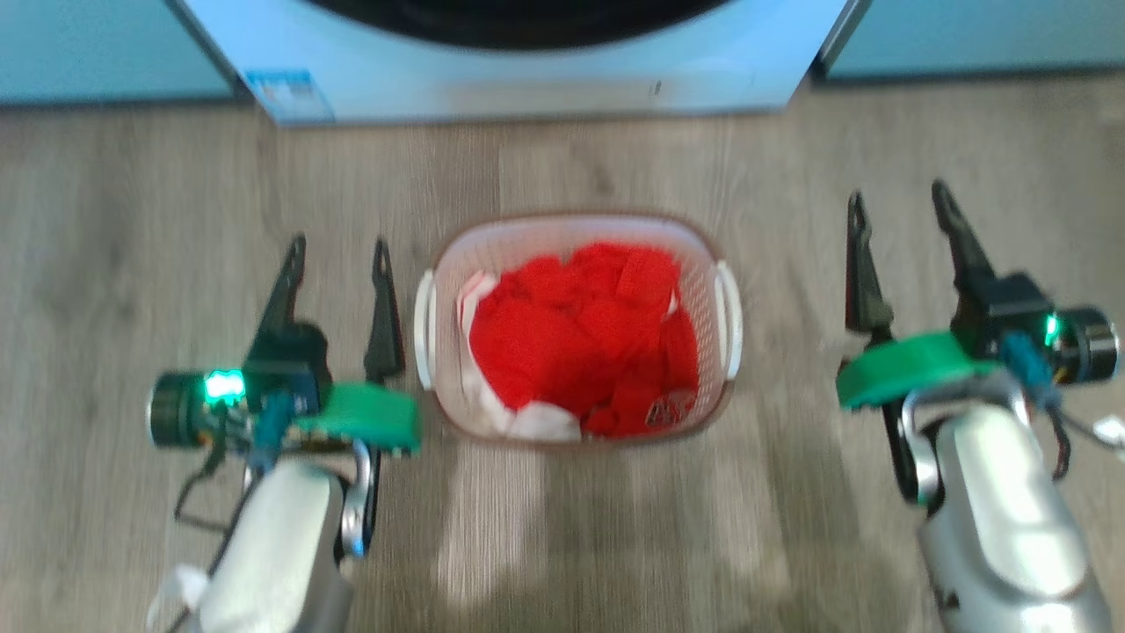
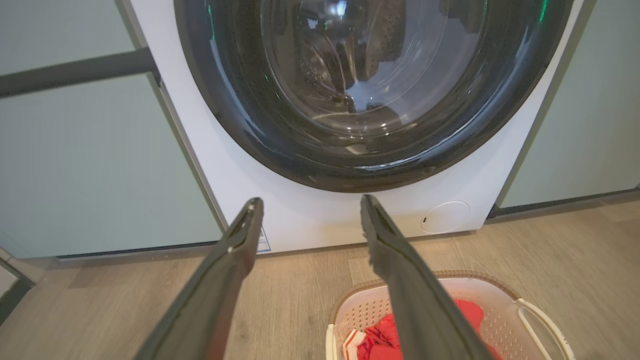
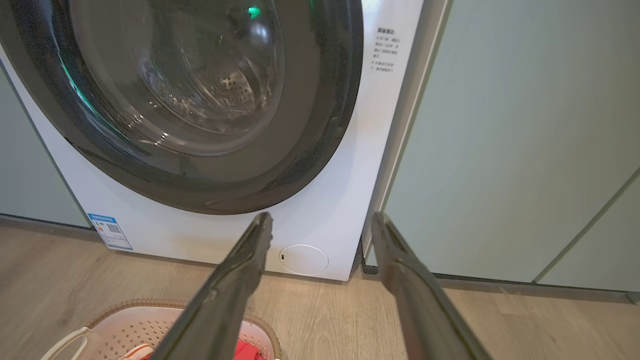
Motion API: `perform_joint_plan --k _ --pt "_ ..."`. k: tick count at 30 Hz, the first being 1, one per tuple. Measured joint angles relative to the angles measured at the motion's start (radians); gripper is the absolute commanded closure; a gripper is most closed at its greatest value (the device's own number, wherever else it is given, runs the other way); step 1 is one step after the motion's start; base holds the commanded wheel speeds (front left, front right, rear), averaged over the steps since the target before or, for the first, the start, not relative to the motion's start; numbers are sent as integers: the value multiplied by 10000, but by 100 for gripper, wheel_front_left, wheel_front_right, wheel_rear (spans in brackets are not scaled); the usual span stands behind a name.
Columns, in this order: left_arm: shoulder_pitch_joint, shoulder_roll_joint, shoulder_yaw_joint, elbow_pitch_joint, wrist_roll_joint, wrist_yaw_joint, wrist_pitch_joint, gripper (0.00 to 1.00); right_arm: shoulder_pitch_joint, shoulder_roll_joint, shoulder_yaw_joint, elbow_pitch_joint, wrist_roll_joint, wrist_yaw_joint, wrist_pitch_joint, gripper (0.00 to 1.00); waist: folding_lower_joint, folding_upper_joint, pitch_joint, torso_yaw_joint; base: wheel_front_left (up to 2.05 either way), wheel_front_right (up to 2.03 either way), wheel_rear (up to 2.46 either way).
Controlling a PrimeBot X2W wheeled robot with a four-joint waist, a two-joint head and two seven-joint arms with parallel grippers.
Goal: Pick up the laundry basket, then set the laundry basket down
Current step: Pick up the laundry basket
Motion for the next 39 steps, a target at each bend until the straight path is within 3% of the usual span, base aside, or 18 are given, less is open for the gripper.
perform_joint_plan --k 16,23,39 --pt "-3318 -209 -851 3501 -974 -493 0 0 -3143 -161 12 3114 272 0 -2 0 2 0 4248 575 0 0 0" --pt "-4125 -240 -1390 4128 -1327 -658 0 0 -3653 -167 165 4140 366 0 -2 0 0 0 5132 768 0 0 0" --pt "-5267 -259 -1837 6004 -1578 -790 0 0 -4350 -192 311 5064 430 0 -2 0 0 0 6092 707 0 0 0"
